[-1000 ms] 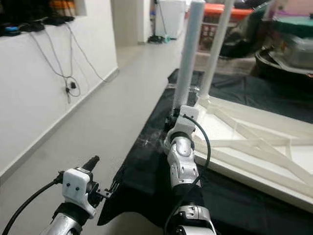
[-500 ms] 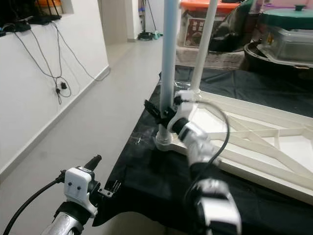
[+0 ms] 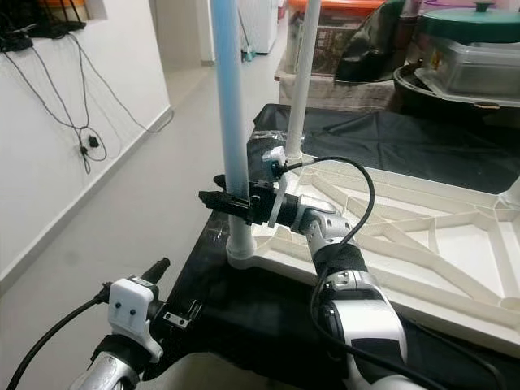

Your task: Building children table

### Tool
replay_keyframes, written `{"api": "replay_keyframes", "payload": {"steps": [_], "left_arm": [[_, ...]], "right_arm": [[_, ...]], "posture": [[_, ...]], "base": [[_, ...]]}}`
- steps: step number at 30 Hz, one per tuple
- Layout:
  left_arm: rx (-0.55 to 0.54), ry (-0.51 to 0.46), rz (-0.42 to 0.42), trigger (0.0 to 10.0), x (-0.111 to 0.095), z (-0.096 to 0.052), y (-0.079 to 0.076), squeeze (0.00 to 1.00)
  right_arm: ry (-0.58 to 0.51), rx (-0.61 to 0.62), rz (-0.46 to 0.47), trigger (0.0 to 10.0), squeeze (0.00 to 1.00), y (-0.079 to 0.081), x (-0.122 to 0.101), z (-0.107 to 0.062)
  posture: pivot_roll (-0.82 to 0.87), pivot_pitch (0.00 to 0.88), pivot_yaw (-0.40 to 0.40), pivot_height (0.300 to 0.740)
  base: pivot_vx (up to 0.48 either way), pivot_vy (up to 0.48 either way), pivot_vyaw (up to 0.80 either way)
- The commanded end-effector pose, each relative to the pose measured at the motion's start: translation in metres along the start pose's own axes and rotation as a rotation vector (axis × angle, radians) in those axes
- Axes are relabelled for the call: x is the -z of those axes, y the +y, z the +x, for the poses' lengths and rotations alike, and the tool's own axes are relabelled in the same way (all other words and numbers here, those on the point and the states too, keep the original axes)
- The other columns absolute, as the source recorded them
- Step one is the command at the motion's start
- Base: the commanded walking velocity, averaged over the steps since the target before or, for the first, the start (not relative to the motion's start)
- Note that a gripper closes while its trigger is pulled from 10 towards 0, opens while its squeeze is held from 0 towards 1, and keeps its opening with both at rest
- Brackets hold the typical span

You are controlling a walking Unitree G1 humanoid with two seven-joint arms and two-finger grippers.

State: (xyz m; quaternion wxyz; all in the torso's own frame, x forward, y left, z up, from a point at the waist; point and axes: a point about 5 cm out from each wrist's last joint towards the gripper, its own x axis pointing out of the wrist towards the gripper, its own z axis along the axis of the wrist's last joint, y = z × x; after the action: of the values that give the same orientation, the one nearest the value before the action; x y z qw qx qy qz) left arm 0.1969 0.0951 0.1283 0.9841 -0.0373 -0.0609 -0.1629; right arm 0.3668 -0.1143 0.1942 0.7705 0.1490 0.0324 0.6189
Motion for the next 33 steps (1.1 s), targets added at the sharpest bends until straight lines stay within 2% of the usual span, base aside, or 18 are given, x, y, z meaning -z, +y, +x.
{"api": "replay_keyframes", "payload": {"steps": [1, 4, 9, 11, 12, 14, 15, 16, 17, 18, 19, 21, 22, 23, 24, 25, 27, 33], "left_arm": [[-0.008, 0.016, 0.013, 10.0, 0.003, -0.001, 0.002, 0.0], [-0.006, 0.017, 0.01, 10.0, 0.003, -0.001, 0.002, 0.0], [-0.005, 0.019, 0.009, 10.0, 0.003, -0.001, 0.002, 0.0], [-0.005, 0.021, 0.008, 10.0, 0.004, -0.001, 0.002, 0.0], [-0.005, 0.02, 0.008, 10.0, 0.003, -0.001, 0.002, 0.0], [-0.005, 0.02, 0.008, 10.0, 0.003, -0.001, 0.002, 0.0], [-0.006, 0.02, 0.007, 10.0, 0.003, -0.001, 0.002, 0.0], [-0.006, 0.02, 0.007, 10.0, 0.003, -0.001, 0.002, 0.0], [-0.006, 0.02, 0.007, 10.0, 0.003, -0.001, 0.002, 0.0], [-0.006, 0.02, 0.007, 10.0, 0.003, -0.001, 0.002, 0.0], [-0.006, 0.022, 0.007, 10.0, 0.004, -0.002, 0.002, 0.0], [-0.006, 0.022, 0.007, 10.0, 0.004, -0.002, 0.002, 0.0], [-0.006, 0.023, 0.007, 10.0, 0.004, -0.002, 0.003, 0.0], [-0.006, 0.023, 0.007, 10.0, 0.004, -0.002, 0.003, 0.0], [-0.004, 0.026, 0.007, 10.0, 0.004, -0.002, 0.003, 0.0], [-0.004, 0.026, 0.007, 10.0, 0.004, -0.002, 0.003, 0.0], [-0.002, 0.029, 0.007, 10.0, 0.005, -0.003, 0.003, 0.0], [0.001, 0.03, 0.007, 10.0, 0.005, -0.002, 0.001, 0.0]], "right_arm": [[0.038, -0.095, 0.014, 0.0, 0.0, 0.006, 0.002, 0.012], [0.045, -0.127, 0.014, 0.0, 0.0, 0.007, 0.005, 0.011], [0.014, -0.032, -0.052, 0.0, 0.0, 0.003, 0.007, 0.013], [-0.052, 0.195, -0.09, 0.0, 0.0, -0.007, 0.005, 0.016], [-0.086, 0.37, -0.121, 0.0, 0.0, -0.015, 0.004, 0.015], [-0.086, 0.37, -0.121, 0.0, 0.0, -0.015, 0.004, 0.015], [-0.093, 0.681, -0.166, 0.0, 0.0, -0.028, 0.004, 0.006], [-0.093, 0.681, -0.166, 0.0, 0.0, -0.028, 0.004, 0.006], [-0.098, 0.883, -0.201, 0.0, 0.0, -0.034, 0.003, -0.002], [-0.098, 0.883, -0.201, 0.0, 0.0, -0.034, 0.003, -0.002], [-0.086, 1.22, -0.196, 0.0, 0.0, -0.043, 0.011, -0.031], [-0.086, 1.22, -0.196, 0.0, 0.0, -0.043, 0.011, -0.031], [-0.087, 1.447, -0.196, 0.0, 0.0, -0.043, 0.017, -0.055], [-0.087, 1.447, -0.196, 0.0, 0.0, -0.043, 0.017, -0.055], [-0.132, 1.622, -0.176, 0.0, 0.0, -0.036, 0.022, -0.072], [-0.132, 1.622, -0.176, 0.0, 0.0, -0.036, 0.022, -0.072], [-0.211, 1.773, -0.166, 0.0, 0.0, -0.02, 0.025, -0.084], [-0.249, 1.763, -0.222, 0.0, 0.0, -0.014, 0.024, -0.07]], "posture": [[0.11, 0.0, -0.002, 0.74], [0.11, 0.0, -0.002, 0.74], [0.11, 0.0, -0.002, 0.74], [0.11, 0.0, -0.002, 0.74], [0.1, 0.0, 0.0, 0.74], [0.1, 0.0, 0.0, 0.74], [0.1, 0.0, -0.001, 0.74], [0.1, 0.0, -0.001, 0.74], [0.1, 0.0, -0.001, 0.74], [0.1, 0.0, -0.001, 0.74], [0.09, 0.0, 0.004, 0.74], [0.09, 0.0, 0.004, 0.74], [0.09, 0.0, 0.004, 0.74], [0.09, 0.0, 0.004, 0.74], [0.09, 0.0, 0.008, 0.74], [0.09, 0.0, 0.008, 0.74], [0.08, 0.0, 0.012, 0.74], [0.07, 0.0, 0.003, 0.74]], "base": [[0.0, 0.0, 0.0], [0.0, 0.0, 0.0], [0.0, 0.0, 0.0], [0.0, 0.0, 0.0], [0.0, 0.0, 0.0], [0.0, 0.0, 0.0], [0.0, 0.0, 0.0], [0.0, 0.0, 0.0], [0.0, 0.0, 0.0], [0.0, 0.0, 0.0], [0.0, 0.0, 0.0], [0.0, 0.0, 0.0], [0.0, 0.0, 0.0], [0.0, 0.0, 0.0], [0.0, 0.0, 0.0], [0.0, 0.0, 0.0], [0.0, 0.0, 0.0], [0.0, 0.0, 0.0]]}}
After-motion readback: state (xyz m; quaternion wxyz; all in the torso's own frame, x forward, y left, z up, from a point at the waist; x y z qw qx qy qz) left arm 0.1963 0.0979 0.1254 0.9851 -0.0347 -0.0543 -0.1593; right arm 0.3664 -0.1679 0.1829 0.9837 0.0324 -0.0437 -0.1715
